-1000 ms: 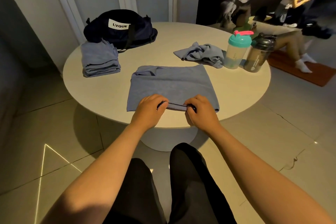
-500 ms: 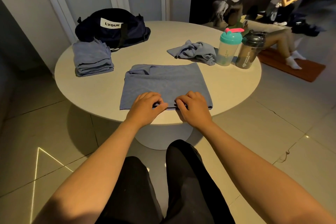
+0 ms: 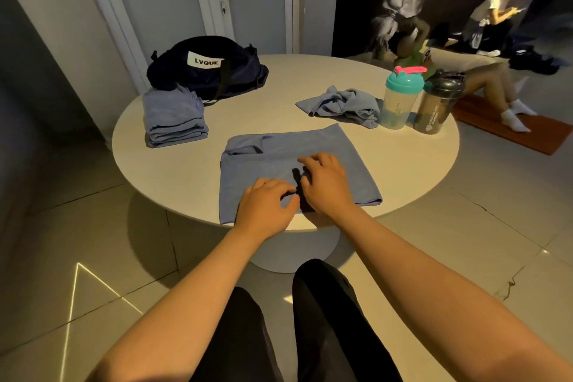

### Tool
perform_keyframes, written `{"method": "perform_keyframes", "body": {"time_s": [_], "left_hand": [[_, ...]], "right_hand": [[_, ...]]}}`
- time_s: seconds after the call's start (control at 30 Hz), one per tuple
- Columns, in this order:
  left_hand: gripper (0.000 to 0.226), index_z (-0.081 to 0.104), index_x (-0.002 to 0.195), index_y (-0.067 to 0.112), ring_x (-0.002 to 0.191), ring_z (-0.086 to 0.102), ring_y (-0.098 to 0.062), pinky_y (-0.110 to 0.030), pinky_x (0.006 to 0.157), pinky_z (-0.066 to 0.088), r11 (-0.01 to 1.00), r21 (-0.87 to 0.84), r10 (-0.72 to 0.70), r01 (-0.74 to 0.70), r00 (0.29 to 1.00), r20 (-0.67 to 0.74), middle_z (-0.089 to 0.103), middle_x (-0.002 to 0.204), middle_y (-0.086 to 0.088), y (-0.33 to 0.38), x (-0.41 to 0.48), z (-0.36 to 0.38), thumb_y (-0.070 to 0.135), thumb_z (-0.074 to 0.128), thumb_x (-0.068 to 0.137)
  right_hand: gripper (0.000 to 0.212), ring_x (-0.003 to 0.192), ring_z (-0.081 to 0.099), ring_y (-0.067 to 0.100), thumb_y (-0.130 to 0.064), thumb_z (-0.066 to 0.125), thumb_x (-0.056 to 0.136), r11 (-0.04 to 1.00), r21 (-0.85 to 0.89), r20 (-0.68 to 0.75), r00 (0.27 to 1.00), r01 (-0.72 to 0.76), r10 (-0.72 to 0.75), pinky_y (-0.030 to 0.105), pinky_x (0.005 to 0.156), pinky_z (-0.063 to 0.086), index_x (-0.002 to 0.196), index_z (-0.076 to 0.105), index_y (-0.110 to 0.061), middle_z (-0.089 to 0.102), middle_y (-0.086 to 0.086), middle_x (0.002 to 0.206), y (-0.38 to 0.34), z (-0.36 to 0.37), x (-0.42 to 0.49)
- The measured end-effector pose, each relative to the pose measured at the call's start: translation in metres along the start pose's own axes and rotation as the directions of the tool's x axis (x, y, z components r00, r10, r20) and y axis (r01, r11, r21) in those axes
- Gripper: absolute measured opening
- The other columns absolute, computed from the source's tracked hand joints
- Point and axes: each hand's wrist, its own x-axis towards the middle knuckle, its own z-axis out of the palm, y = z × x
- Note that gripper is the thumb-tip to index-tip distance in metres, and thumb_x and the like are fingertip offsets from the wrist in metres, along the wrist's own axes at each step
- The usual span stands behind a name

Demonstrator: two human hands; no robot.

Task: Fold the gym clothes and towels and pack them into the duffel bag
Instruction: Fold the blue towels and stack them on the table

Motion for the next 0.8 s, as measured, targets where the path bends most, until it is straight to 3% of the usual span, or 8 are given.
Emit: {"method": "perform_keyframes", "body": {"time_s": [0.1, 0.17, 0.27, 0.4, 0.47, 0.6, 0.7, 0.8], "left_hand": [[0.021, 0.071, 0.099, 0.027, 0.096, 0.060, -0.018, -0.034, 0.073, 0.051, 0.993, -0.099, -0.074, 0.071, 0.997, -0.027, 0.069, 0.101, 0.007, -0.008, 0.017, -0.011, 0.038, 0.053, 0.099], [0.019, 0.071, 0.105, 0.024, 0.111, 0.057, -0.023, -0.037, 0.085, 0.052, 0.988, -0.095, -0.128, 0.121, 0.989, -0.078, 0.066, 0.118, 0.003, -0.028, 0.033, -0.016, 0.030, 0.054, 0.098], [0.023, 0.069, 0.115, 0.026, 0.137, 0.036, -0.030, -0.045, 0.107, 0.040, 0.973, 0.013, -0.228, 0.231, 0.967, -0.114, 0.043, 0.152, -0.005, -0.062, 0.055, -0.019, 0.024, 0.056, 0.096], [0.029, 0.066, 0.121, 0.032, 0.144, 0.029, -0.028, -0.037, 0.118, 0.024, 0.958, 0.019, -0.288, 0.287, 0.956, 0.058, 0.039, 0.156, -0.009, -0.084, 0.080, -0.023, 0.029, 0.061, 0.092], [0.037, 0.065, 0.123, 0.031, 0.139, 0.035, -0.028, -0.034, 0.116, 0.024, 0.957, 0.005, -0.291, 0.291, 0.954, 0.073, 0.046, 0.149, -0.005, -0.088, 0.089, -0.026, 0.029, 0.067, 0.087], [0.047, 0.059, 0.135, 0.021, 0.122, 0.053, -0.025, -0.028, 0.100, 0.041, 0.934, -0.172, -0.310, 0.313, 0.950, 0.047, 0.051, 0.136, -0.002, -0.094, 0.095, -0.027, 0.019, 0.065, 0.088], [0.055, 0.047, 0.147, 0.016, 0.118, 0.050, -0.011, -0.020, 0.094, 0.037, 0.905, -0.267, -0.339, 0.330, 0.941, 0.011, 0.043, 0.141, 0.001, -0.104, 0.096, -0.029, 0.016, 0.061, 0.094], [0.064, 0.034, 0.156, 0.017, 0.120, 0.043, -0.006, -0.017, 0.096, 0.033, 0.879, -0.293, -0.382, 0.376, 0.923, 0.037, 0.035, 0.148, 0.003, -0.114, 0.099, -0.027, 0.019, 0.059, 0.097]], "right_hand": [[0.045, 0.138, 0.033, 0.032, -0.034, 0.047, 0.101, 0.997, -0.066, 0.209, 0.977, -0.027, 0.040, 0.049, 0.116, 0.022, 0.145, 0.048, -0.026, 0.045, 0.008, 0.146, 0.006, 0.002, 0.012], [0.041, 0.134, 0.036, 0.031, -0.034, 0.045, 0.099, 0.995, -0.057, 0.290, 0.952, -0.086, 0.099, 0.051, 0.115, 0.022, 0.139, 0.052, -0.028, 0.046, 0.006, 0.142, 0.011, 0.001, 0.015], [0.030, 0.124, 0.041, 0.031, -0.032, 0.052, 0.093, 0.986, -0.048, 0.259, 0.952, -0.157, 0.164, 0.051, 0.110, 0.027, 0.122, 0.060, -0.028, 0.051, 0.004, 0.125, 0.013, -0.004, 0.023], [0.028, 0.117, 0.044, 0.033, -0.029, 0.054, 0.092, 0.991, -0.026, 0.192, 0.972, -0.134, 0.136, 0.045, 0.099, 0.038, 0.117, 0.063, -0.022, 0.054, 0.007, 0.116, 0.001, -0.002, 0.051], [0.030, 0.116, 0.045, 0.034, -0.025, 0.054, 0.093, 0.998, 0.030, 0.156, 0.986, -0.057, 0.051, 0.043, 0.093, 0.041, 0.121, 0.063, -0.019, 0.055, 0.009, 0.117, -0.007, 0.004, 0.069], [0.028, 0.123, 0.044, 0.032, -0.016, 0.055, 0.096, 0.990, 0.139, 0.187, 0.982, 0.012, -0.039, 0.043, 0.100, 0.045, 0.122, 0.064, -0.012, 0.055, 0.012, 0.127, -0.020, 0.021, 0.101], [0.020, 0.119, 0.046, 0.034, -0.006, 0.055, 0.093, 0.984, 0.167, 0.184, 0.978, 0.065, -0.096, 0.041, 0.096, 0.046, 0.107, 0.068, -0.010, 0.057, 0.013, 0.126, -0.025, 0.035, 0.124], [0.021, 0.132, 0.039, 0.033, -0.005, 0.053, 0.091, 0.982, 0.147, 0.221, 0.963, 0.122, -0.153, 0.040, 0.103, 0.041, 0.100, 0.070, -0.014, 0.054, 0.010, 0.142, -0.030, 0.049, 0.140]]}}
